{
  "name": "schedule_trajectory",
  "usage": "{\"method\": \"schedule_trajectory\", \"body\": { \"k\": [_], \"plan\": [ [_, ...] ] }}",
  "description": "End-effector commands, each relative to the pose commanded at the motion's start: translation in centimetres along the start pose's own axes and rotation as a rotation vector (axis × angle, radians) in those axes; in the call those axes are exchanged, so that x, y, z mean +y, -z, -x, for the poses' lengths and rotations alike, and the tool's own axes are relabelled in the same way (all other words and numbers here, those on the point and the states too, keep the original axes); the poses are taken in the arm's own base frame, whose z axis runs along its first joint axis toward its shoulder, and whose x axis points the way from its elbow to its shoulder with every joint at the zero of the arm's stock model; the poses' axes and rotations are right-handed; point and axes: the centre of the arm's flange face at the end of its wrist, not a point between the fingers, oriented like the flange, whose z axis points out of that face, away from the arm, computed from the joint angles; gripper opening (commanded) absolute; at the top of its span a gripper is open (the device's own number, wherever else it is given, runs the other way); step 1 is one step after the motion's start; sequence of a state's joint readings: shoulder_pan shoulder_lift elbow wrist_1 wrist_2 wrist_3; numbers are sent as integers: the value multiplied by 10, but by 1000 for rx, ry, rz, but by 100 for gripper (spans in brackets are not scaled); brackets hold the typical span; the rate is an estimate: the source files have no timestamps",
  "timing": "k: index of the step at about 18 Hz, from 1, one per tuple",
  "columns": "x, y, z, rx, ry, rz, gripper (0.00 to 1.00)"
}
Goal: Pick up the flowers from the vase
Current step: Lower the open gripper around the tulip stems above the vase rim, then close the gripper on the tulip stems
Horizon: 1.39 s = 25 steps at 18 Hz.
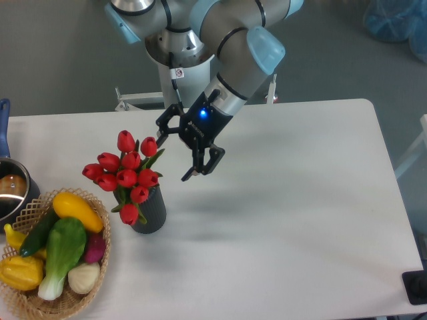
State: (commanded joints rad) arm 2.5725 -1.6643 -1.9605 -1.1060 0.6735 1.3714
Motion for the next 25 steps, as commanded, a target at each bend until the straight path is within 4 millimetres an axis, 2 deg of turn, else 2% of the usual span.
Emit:
{"method": "schedule_trajectory", "body": {
  "k": [4,11,13,14,16,17,19,25],
  "plan": [
    [-11,-5,2,30,-1,-81,100],
    [-12,-18,9,42,-7,-129,100],
    [-14,-23,9,49,-13,-129,87],
    [-14,-23,9,49,-12,-129,73],
    [-15,-25,9,56,-5,-143,29],
    [-10,-28,14,62,3,-152,16],
    [-9,-30,15,67,4,-161,2],
    [-12,-25,19,58,-8,-171,0]
  ]
}}
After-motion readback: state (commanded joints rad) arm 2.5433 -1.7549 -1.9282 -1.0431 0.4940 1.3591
